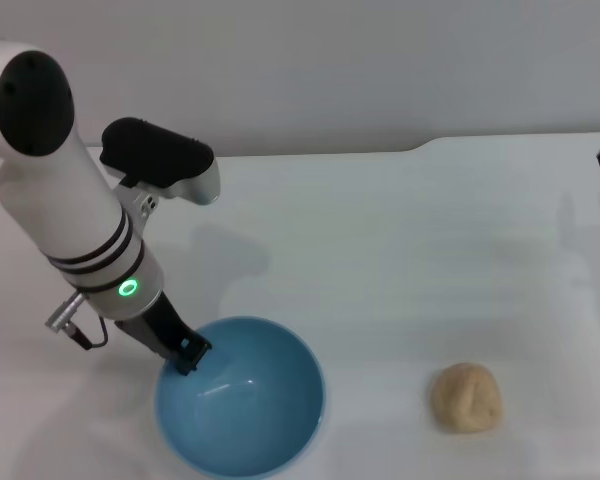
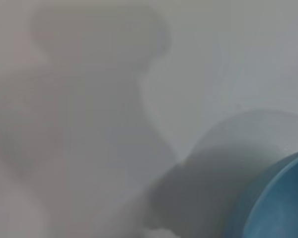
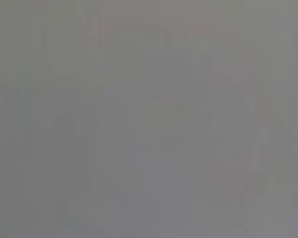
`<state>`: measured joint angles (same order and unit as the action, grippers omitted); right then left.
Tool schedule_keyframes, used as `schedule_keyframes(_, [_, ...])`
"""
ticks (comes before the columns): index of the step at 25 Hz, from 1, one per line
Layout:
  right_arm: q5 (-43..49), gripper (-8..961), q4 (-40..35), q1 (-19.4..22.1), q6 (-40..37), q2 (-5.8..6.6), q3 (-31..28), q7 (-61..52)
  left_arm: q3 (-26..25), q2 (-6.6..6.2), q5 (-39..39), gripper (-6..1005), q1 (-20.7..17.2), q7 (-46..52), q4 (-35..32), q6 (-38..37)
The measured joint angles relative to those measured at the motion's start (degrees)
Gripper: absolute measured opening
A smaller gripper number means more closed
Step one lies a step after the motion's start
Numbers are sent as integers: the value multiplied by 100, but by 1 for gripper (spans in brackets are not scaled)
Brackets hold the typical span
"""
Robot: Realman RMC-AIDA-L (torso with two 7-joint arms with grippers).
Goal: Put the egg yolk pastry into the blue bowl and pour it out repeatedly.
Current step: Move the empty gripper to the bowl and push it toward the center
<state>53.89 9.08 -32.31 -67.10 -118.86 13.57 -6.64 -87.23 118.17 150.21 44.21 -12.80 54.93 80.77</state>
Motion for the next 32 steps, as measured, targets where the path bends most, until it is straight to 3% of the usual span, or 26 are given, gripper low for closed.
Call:
schedule_keyframes(5, [1104,362,-787,-99,350,35,59,-2070,-70,-8,0,33,163,-14,28,-55])
schedule_keyframes(8, [2206,361,-1635,-206,830,53,74,-4221,-75,-14,-1,33,260,-33,64,-143])
schedule_keyframes(11, [2700,359,-1965,-219,869,52,84,-4872,-75,-13,-1,33,296,-57,31,-153])
schedule_keyframes(32, [2871,348,-2251,-173,890,36,235,-4967,-66,-15,-1,-1,434,-310,-49,-94])
